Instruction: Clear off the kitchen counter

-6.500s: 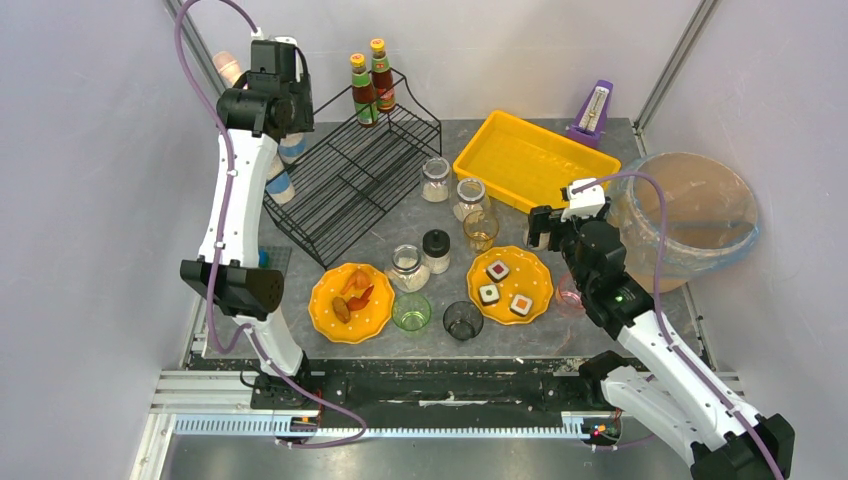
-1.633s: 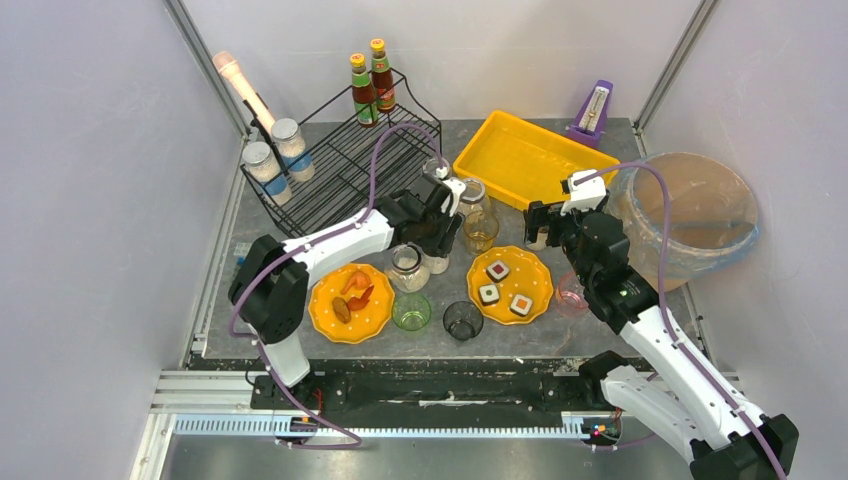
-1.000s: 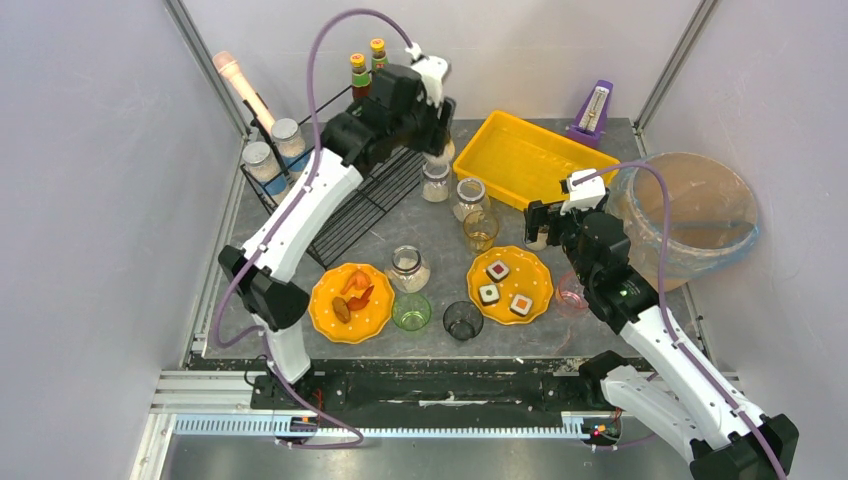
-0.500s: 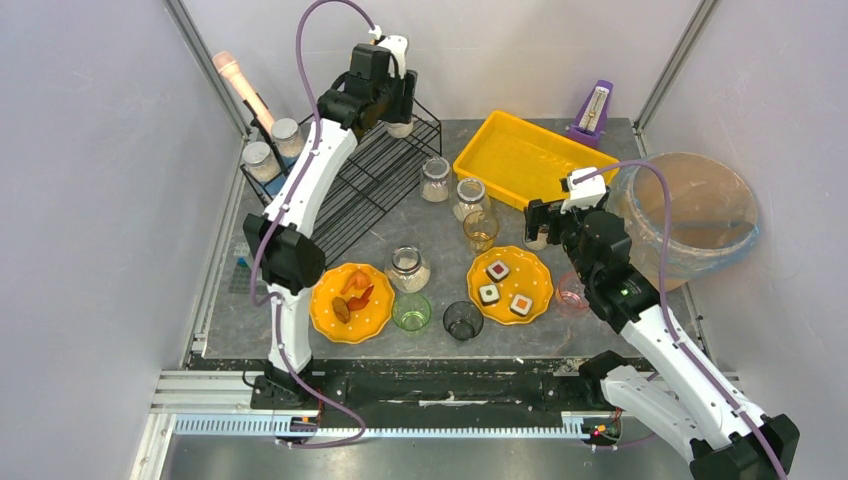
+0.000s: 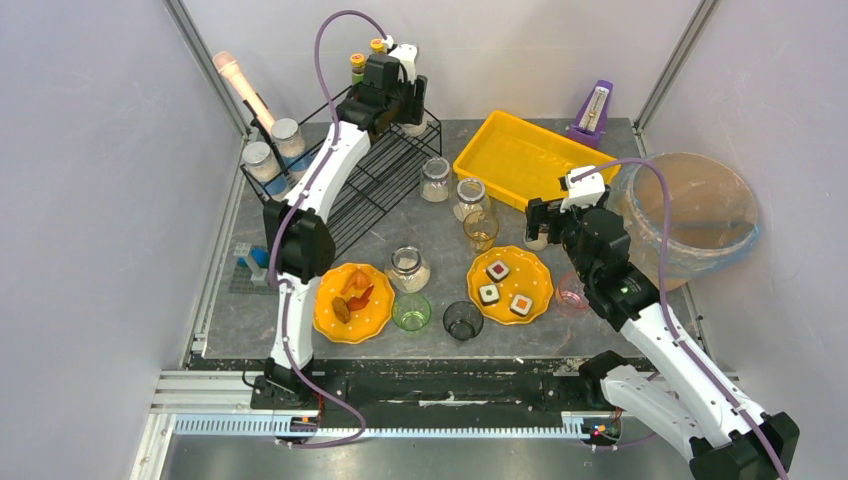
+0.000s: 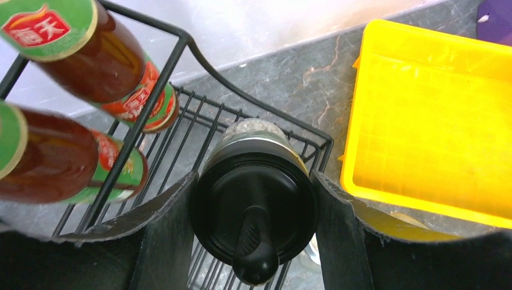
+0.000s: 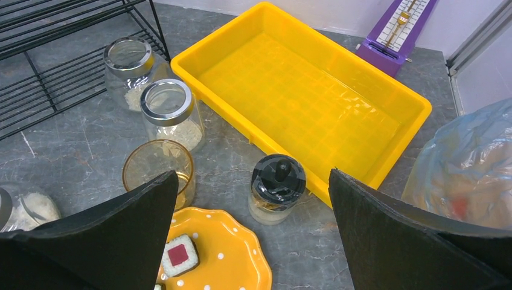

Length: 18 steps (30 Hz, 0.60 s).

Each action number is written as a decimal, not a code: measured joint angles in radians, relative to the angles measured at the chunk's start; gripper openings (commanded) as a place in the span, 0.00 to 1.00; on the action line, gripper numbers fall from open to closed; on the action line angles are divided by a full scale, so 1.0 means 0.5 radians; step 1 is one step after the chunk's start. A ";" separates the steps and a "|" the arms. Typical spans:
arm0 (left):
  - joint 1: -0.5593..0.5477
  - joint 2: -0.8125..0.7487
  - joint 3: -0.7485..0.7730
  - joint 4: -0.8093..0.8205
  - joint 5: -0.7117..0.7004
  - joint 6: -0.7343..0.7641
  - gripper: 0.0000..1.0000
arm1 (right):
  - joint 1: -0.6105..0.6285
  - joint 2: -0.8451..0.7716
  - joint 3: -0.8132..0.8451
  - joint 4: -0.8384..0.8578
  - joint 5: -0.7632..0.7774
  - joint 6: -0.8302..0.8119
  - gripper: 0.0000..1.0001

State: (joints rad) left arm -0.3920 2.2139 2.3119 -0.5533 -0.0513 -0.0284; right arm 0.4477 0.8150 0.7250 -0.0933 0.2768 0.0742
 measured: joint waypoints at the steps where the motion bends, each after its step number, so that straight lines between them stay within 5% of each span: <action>1: 0.000 0.025 0.000 0.022 0.015 -0.001 0.26 | 0.000 0.000 0.000 0.000 0.009 0.000 0.98; 9: 0.008 0.069 0.000 0.159 0.075 -0.001 0.69 | 0.000 0.008 0.000 -0.004 0.060 -0.002 0.98; 15: 0.013 0.069 -0.019 0.239 0.143 -0.008 0.86 | 0.000 0.030 0.004 -0.005 0.085 -0.008 0.98; 18: 0.012 0.069 -0.020 0.303 0.188 -0.025 0.87 | 0.000 0.050 0.007 -0.005 0.085 -0.007 0.98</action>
State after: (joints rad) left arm -0.3859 2.2486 2.3020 -0.4019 0.0429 -0.0410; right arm 0.4477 0.8402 0.7284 -0.0959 0.3195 0.0708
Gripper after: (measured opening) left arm 0.859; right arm 0.979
